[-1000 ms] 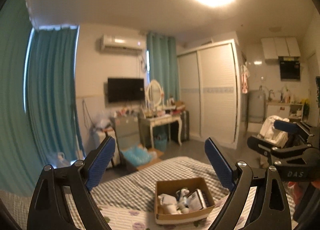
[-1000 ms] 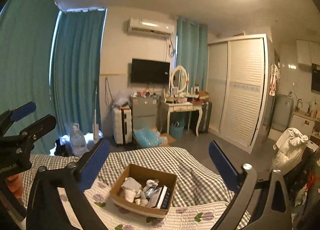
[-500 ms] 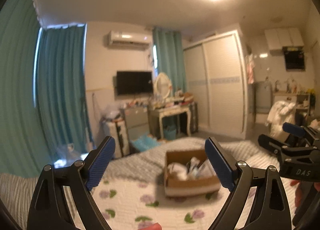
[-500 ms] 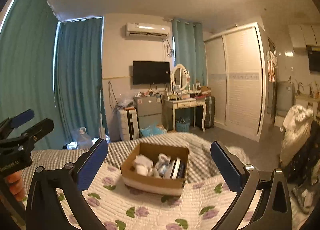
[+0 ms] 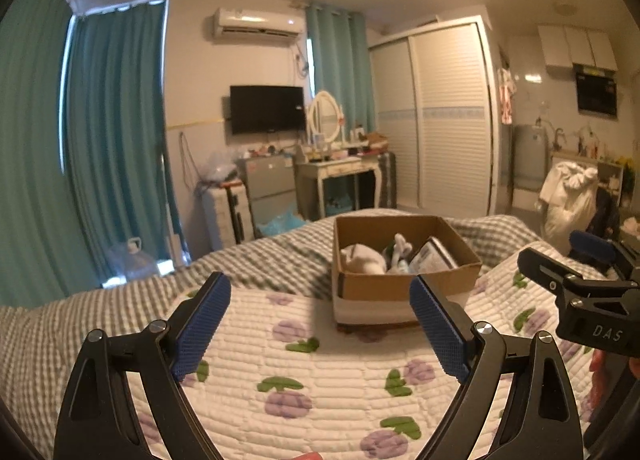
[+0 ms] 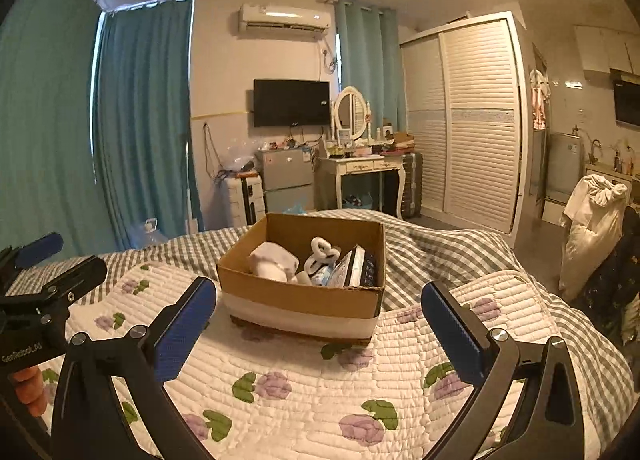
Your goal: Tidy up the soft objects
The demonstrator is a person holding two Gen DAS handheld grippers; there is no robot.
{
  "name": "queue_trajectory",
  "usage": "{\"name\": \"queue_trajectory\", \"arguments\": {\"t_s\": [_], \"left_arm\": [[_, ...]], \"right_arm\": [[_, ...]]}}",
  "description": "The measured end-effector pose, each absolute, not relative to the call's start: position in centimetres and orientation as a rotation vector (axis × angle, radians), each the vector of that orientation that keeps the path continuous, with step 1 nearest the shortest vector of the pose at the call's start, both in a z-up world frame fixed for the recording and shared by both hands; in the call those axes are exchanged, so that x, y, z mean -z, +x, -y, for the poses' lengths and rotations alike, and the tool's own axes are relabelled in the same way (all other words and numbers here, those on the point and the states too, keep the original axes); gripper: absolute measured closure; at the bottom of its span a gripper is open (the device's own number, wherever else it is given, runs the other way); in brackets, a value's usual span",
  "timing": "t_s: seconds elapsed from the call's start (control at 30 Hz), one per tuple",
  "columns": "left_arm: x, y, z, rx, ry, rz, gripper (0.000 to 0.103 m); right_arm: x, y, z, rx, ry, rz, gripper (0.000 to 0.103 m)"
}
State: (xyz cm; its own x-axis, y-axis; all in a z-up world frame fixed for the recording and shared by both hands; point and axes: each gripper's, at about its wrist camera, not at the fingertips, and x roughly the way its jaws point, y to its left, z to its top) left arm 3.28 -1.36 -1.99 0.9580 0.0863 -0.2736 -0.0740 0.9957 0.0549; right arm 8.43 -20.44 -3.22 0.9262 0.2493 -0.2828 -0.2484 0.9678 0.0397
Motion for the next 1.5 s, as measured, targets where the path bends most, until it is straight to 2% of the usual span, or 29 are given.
{"name": "queue_trajectory", "arguments": {"t_s": [1.5], "left_arm": [[2.5, 2.8, 1.2, -0.079, 0.028, -0.300, 0.011]], "right_arm": [[4.0, 7.8, 19.8, -0.248, 0.026, -0.300, 0.000]]}}
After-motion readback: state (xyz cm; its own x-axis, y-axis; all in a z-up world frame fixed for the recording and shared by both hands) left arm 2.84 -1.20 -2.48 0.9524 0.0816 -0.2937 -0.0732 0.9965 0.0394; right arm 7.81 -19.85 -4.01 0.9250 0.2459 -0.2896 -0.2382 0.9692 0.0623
